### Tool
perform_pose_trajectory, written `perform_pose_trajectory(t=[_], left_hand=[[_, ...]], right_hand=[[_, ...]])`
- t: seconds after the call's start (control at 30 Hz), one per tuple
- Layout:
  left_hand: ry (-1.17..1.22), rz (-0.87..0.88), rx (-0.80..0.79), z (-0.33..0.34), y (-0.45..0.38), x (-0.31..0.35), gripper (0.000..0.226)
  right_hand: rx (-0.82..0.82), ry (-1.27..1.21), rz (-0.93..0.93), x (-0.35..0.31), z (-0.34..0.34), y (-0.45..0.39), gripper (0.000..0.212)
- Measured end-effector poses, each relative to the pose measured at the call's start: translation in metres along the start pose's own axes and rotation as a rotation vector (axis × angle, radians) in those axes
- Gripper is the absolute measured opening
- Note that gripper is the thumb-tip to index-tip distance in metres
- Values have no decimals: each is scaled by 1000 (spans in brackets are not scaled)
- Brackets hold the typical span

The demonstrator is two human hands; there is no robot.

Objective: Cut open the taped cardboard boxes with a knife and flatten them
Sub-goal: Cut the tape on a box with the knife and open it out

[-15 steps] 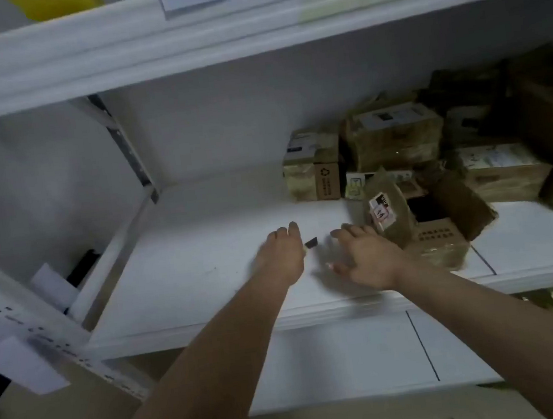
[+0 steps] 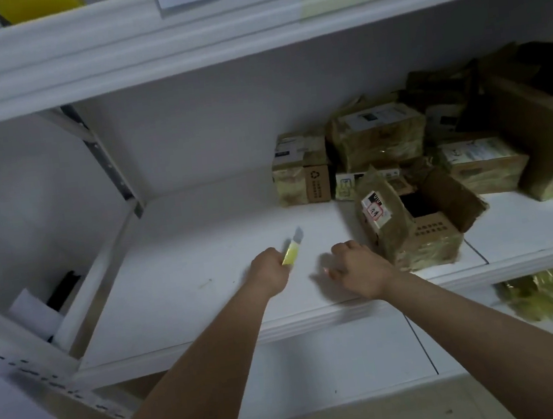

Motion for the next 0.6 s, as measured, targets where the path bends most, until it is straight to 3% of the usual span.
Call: perform_pose_trajectory(t=[0.07, 0.23, 0.33, 0.43, 0.53, 0.6], left_hand=[[293, -28, 2, -9, 5, 12, 13], [546, 148, -122, -45, 21, 78, 7], [513, 195, -221, -53, 28, 100, 23], [448, 201, -247, -50, 26, 103, 29], [308, 270, -273, -42, 29, 104, 6], [213, 312, -213, -39, 24, 102, 35]], right_hand=[[41, -110, 54, -1, -8, -6, 47], [189, -518, 121, -30, -47, -25, 49], [282, -758, 160, -41, -66, -29, 35], [364, -762, 176, -37, -74, -27, 32], [430, -658, 170, -26, -79, -18, 35], [506, -601, 147, -20, -87, -9, 39]])
Point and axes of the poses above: each hand's wrist, its own y-axis away from the middle knuckle, its own z-axis out of the palm, x = y × z, the point moved 9 cm from there along -y, towards the middle knuckle, and after that the axes turned 14 degrees about x, right-handed, at the moved point
